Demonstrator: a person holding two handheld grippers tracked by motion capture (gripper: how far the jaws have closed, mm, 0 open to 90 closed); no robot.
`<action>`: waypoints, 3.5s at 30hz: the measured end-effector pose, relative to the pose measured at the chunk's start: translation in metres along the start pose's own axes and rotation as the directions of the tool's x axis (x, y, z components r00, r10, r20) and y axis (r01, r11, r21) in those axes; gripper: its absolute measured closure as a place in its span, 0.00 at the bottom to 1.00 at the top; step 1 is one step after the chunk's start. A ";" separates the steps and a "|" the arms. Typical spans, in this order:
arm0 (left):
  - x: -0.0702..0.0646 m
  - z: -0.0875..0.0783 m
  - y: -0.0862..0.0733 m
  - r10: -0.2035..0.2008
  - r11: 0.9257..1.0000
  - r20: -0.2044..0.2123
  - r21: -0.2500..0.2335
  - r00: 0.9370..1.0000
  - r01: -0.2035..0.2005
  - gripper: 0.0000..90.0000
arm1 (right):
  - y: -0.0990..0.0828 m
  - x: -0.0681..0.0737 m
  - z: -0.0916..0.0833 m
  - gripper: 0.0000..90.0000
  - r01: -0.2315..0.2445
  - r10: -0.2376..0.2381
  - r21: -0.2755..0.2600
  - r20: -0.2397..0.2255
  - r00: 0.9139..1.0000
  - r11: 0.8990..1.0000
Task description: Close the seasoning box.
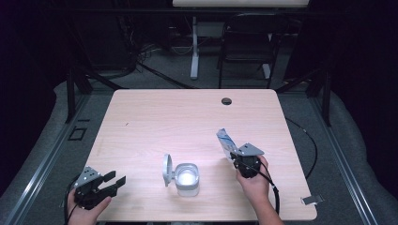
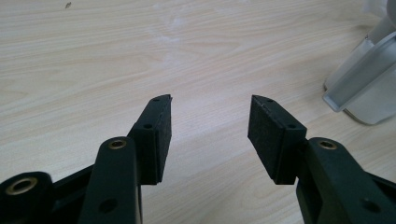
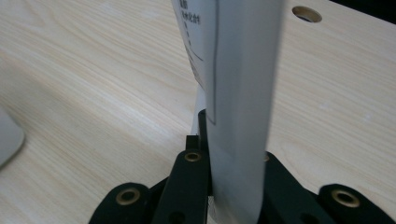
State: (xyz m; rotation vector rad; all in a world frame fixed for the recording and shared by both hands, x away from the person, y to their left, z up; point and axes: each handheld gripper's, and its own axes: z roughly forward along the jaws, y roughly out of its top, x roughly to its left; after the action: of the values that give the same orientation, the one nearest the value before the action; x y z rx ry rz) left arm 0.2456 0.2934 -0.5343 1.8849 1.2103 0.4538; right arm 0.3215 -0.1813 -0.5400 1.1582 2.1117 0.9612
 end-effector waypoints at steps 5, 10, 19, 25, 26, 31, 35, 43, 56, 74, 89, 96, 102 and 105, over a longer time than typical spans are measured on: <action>0.000 0.000 0.000 0.000 1.000 0.000 0.003 1.000 0.000 0.56 | -0.006 -0.003 0.002 1.00 -0.006 0.006 0.017 0.015 1.000 1.000; 0.000 0.000 0.000 -0.001 1.000 0.000 0.001 1.000 0.001 0.56 | -0.013 -0.007 0.004 1.00 -0.038 0.038 0.017 0.027 0.999 0.999; -0.001 0.000 0.000 -0.001 1.000 0.000 0.001 1.000 0.001 0.56 | -0.016 -0.010 0.004 0.97 -0.053 0.053 0.012 0.023 0.998 0.999; 0.000 0.000 0.000 -0.002 1.000 0.001 0.001 1.000 0.002 0.56 | -0.017 -0.009 0.004 0.91 -0.049 0.049 0.008 0.013 0.999 0.999; 0.000 0.000 0.000 -0.002 1.000 0.001 0.001 1.000 0.002 0.56 | -0.017 -0.009 0.004 0.90 -0.054 0.054 0.001 0.013 0.998 0.999; 0.000 0.000 0.000 -0.001 1.000 0.000 0.003 1.000 0.001 0.56 | -0.021 -0.010 0.002 0.86 -0.064 0.064 -0.008 0.012 0.998 0.998; 0.000 0.001 0.000 -0.001 1.000 0.001 0.004 1.000 0.001 0.56 | -0.024 -0.010 0.001 0.81 -0.065 0.065 -0.007 0.009 0.998 0.998; 0.000 0.001 -0.001 -0.002 1.000 0.003 0.002 1.000 0.002 0.55 | -0.030 -0.011 -0.002 0.73 -0.084 0.084 -0.011 -0.002 0.996 0.996; -0.001 0.001 0.000 -0.002 1.000 0.003 0.005 1.000 0.002 0.55 | -0.040 -0.010 -0.009 0.64 -0.069 0.069 -0.007 -0.008 0.998 0.998; -0.005 0.008 0.005 0.009 1.000 0.017 0.003 1.000 -0.009 0.55 | -0.054 -0.007 -0.017 0.53 -0.056 0.056 -0.003 -0.006 0.998 0.998; -0.018 0.014 0.016 0.042 0.999 0.041 -0.009 0.998 -0.042 0.57 | -0.058 -0.003 -0.032 0.49 -0.071 0.071 0.018 -0.025 0.997 0.997; -0.030 0.010 0.026 0.054 0.997 0.078 -0.050 0.996 -0.050 0.60 | -0.058 -0.001 -0.037 0.48 -0.074 0.075 0.024 -0.034 0.997 0.997; -0.039 0.010 0.032 0.061 0.997 0.101 -0.054 0.993 -0.056 0.62 | -0.059 -0.003 -0.039 0.48 -0.077 0.078 0.024 -0.030 0.997 0.997; -0.041 0.010 0.034 0.059 0.997 0.112 -0.057 0.992 -0.052 0.65 | -0.060 -0.003 -0.039 0.48 -0.084 0.085 0.021 -0.032 0.996 0.996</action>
State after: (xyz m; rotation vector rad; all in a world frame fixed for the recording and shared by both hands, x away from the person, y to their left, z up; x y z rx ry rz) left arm 0.2519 0.2465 -0.5077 1.8761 1.0632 0.3992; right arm 0.2656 -0.2189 -0.5638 1.2581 2.1165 1.0058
